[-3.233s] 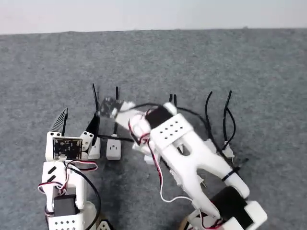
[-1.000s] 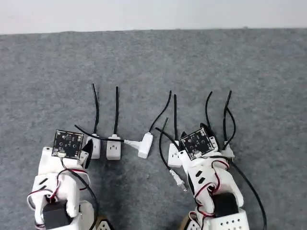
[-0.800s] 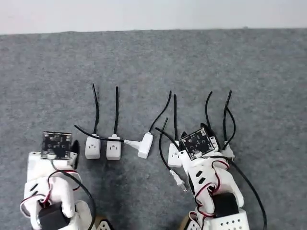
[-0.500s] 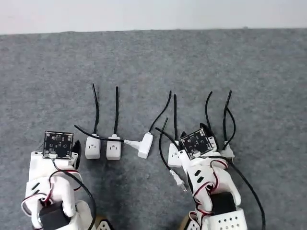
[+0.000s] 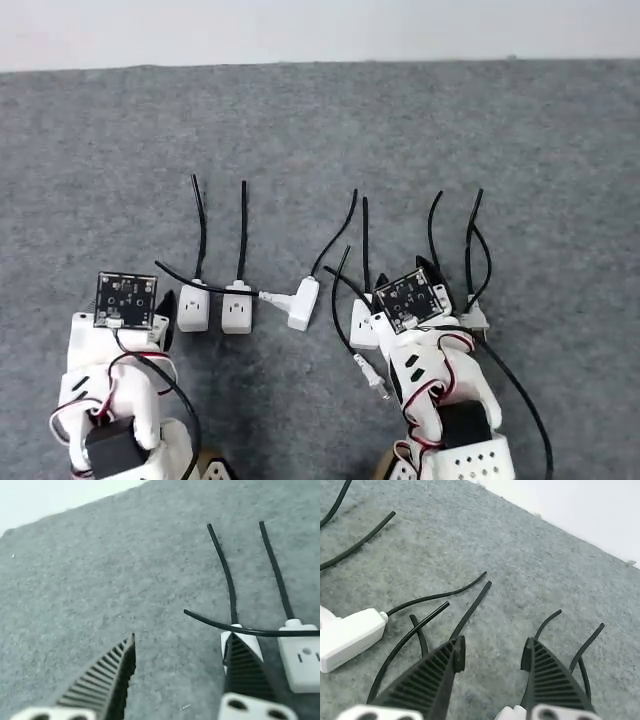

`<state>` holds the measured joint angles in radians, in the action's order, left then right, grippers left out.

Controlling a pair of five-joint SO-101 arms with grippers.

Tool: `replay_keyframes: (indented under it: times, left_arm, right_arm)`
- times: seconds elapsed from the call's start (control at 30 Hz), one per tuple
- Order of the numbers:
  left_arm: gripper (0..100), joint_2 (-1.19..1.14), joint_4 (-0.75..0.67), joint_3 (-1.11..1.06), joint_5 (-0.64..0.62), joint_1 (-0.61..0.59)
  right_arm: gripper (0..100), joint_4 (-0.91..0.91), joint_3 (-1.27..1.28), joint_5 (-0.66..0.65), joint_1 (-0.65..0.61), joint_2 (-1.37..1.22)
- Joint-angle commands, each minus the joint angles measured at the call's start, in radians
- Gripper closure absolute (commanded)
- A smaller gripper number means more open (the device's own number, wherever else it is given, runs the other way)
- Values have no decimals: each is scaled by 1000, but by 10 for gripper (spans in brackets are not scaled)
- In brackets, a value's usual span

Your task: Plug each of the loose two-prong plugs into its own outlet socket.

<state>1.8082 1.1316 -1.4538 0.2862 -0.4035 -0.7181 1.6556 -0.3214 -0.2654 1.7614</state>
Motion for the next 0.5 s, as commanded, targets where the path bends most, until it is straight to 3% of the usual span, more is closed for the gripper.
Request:
replay_keyframes:
  times: [0.0, 0.47]
  left_arm:
    - [728, 14, -31, 7, -9, 5]
    - [728, 14, -91, -56, -9, 5]
  right_arm:
    - [811, 21, -11, 12, -2, -1]
    - [811, 21, 3, 9, -62, -1]
